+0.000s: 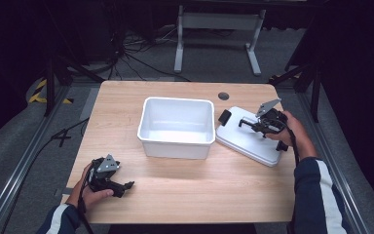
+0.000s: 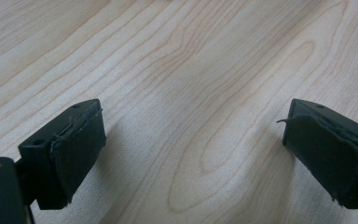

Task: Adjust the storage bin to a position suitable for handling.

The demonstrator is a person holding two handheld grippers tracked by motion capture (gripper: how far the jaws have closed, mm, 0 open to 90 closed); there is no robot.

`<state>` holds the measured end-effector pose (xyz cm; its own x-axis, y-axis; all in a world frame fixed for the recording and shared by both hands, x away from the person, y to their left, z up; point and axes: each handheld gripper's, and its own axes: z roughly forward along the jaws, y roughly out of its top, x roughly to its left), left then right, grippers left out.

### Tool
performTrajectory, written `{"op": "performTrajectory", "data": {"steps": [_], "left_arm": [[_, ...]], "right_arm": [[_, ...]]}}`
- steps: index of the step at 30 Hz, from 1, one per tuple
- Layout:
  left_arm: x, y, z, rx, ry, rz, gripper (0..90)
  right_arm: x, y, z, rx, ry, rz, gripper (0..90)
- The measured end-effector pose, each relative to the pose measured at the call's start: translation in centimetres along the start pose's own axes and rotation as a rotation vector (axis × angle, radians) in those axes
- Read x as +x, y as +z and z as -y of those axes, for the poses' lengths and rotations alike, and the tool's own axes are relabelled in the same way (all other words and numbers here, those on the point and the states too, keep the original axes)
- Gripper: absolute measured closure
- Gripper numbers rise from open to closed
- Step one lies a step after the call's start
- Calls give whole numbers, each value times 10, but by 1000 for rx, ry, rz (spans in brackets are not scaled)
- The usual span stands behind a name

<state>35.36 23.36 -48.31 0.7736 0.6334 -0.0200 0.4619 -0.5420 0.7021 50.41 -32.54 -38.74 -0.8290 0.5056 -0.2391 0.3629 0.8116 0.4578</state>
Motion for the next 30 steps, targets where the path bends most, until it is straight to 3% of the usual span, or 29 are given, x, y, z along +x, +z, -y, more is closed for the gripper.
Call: {"op": "performTrajectory", "data": {"steps": [4, 16, 30], "left_arm": [[0, 0, 0, 0, 1, 0, 62], [0, 0, 0, -1, 1, 1, 62], [1, 0, 0, 1, 6, 8, 61]], "right_arm": [[0, 2, 2, 15, 6, 0, 832], [0, -11, 1, -67, 37, 24, 780], [10, -22, -10, -124, 43, 8, 706]]}}
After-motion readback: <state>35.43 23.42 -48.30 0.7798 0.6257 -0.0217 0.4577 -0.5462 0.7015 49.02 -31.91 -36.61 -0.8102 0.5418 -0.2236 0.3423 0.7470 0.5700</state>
